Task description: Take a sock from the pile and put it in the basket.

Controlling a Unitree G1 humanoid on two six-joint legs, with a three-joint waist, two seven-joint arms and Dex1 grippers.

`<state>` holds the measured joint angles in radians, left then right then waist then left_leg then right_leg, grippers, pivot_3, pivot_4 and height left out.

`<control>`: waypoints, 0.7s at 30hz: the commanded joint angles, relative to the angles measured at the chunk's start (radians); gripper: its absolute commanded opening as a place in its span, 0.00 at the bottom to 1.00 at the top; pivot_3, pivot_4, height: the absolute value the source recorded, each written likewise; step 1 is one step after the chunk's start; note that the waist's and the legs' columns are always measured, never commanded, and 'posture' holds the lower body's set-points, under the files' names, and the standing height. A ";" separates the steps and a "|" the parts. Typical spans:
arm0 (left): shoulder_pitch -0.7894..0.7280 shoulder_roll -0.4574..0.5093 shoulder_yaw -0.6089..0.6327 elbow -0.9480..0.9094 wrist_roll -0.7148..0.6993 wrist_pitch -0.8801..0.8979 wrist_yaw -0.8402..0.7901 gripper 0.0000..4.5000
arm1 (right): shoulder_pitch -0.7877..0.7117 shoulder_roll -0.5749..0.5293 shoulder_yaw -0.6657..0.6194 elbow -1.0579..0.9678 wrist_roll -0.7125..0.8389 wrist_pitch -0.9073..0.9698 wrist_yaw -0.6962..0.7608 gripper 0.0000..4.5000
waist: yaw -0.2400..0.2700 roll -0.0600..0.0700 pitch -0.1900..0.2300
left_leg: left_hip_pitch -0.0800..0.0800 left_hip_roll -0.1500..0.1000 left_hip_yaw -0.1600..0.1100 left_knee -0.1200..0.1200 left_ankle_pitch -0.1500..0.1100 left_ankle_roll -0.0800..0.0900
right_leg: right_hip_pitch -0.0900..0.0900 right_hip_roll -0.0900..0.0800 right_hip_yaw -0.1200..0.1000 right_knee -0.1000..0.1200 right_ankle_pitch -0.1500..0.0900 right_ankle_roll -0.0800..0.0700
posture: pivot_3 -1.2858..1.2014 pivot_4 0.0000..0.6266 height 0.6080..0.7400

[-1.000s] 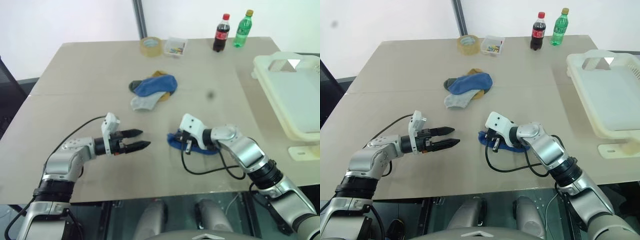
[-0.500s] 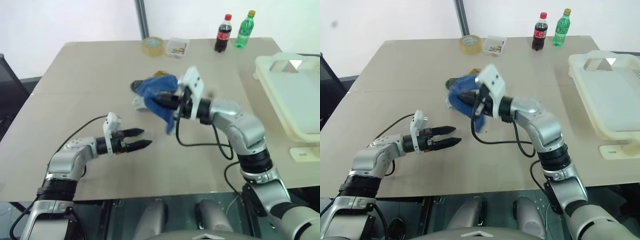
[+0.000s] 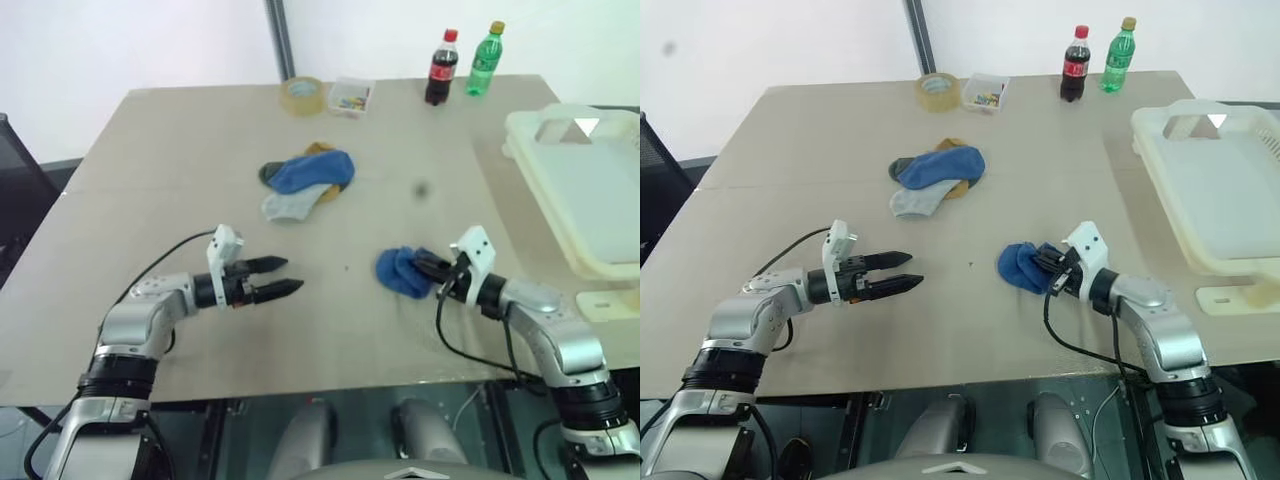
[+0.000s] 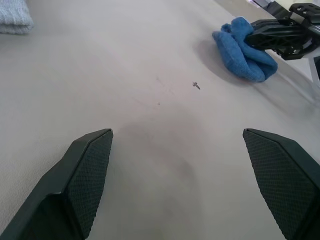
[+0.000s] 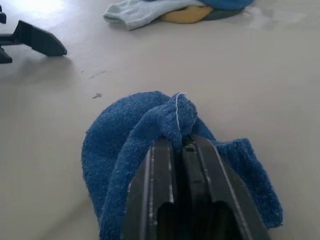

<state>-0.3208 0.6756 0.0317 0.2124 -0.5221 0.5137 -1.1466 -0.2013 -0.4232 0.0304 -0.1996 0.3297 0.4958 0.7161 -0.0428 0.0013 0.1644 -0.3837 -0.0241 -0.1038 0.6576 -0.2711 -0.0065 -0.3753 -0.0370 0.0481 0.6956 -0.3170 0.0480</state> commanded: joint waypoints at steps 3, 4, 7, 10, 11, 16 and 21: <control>0.014 -0.006 -0.024 0.038 0.040 0.015 0.006 1.00 | 0.003 0.011 -0.099 -0.081 0.046 -0.026 -0.063 0.65 | 0.003 0.000 0.000 | 0.000 0.000 0.000 0.000 0.000 0.000 | 0.000 0.000 0.001 0.000 0.000 0.000 | 0.52 0.24 1.00; 0.014 -0.007 -0.025 0.039 0.041 0.015 0.006 1.00 | 0.007 0.008 -0.110 -0.089 0.054 -0.019 -0.067 0.76 | 0.003 0.000 0.000 | 0.000 0.000 0.000 -0.001 0.000 0.000 | 0.000 0.000 0.001 -0.001 0.000 0.000 | 0.52 0.24 1.00; 0.012 -0.012 -0.028 0.039 0.043 0.015 0.005 1.00 | 0.030 -0.029 -0.144 -0.122 0.089 0.001 -0.042 0.99 | 0.007 0.000 0.000 | -0.001 0.000 0.000 -0.002 0.000 0.000 | -0.001 -0.001 0.001 -0.001 0.000 0.000 | 0.52 0.24 1.00; 0.006 -0.017 -0.027 0.032 0.041 0.018 -0.001 1.00 | 0.060 -0.094 -0.184 -0.172 0.141 0.052 -0.009 0.99 | 0.008 0.000 0.000 | -0.001 -0.001 0.001 -0.003 0.000 0.000 | -0.001 -0.001 0.001 -0.001 0.000 0.000 | 0.52 0.24 1.00; 0.003 -0.020 -0.027 0.030 0.039 0.020 -0.002 1.00 | 0.076 -0.126 -0.193 -0.186 0.150 0.068 0.006 0.99 | 0.009 0.000 0.000 | -0.001 -0.001 0.001 -0.003 0.000 0.000 | -0.001 -0.001 0.001 -0.002 0.000 0.000 | 0.52 0.24 1.00; -0.051 -0.060 -0.039 0.020 0.031 0.026 -0.001 1.00 | 0.144 -0.269 -0.193 -0.217 0.125 0.065 0.066 0.99 | 0.015 -0.001 0.000 | -0.001 -0.001 0.001 -0.003 0.000 0.000 | -0.001 -0.001 0.000 -0.002 0.000 0.000 | 0.52 0.24 1.00; -0.134 -0.124 -0.085 0.055 0.065 0.023 0.002 1.00 | -0.027 -0.266 -0.051 -0.246 0.022 0.104 -0.017 0.99 | 0.006 -0.003 0.002 | -0.001 -0.001 0.003 -0.002 0.001 0.001 | -0.001 -0.001 0.002 -0.002 0.000 0.000 | 0.52 0.24 1.00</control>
<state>-0.4420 0.5684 -0.0199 0.2562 -0.4761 0.5370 -1.1446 -0.1665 -0.6965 -0.0683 -0.3825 0.3871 0.5888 0.7320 -0.0366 -0.0017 0.1662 -0.3849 -0.0254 -0.1008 0.6551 -0.2699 -0.0060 -0.3768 -0.0373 0.0505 0.6944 -0.3167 0.0482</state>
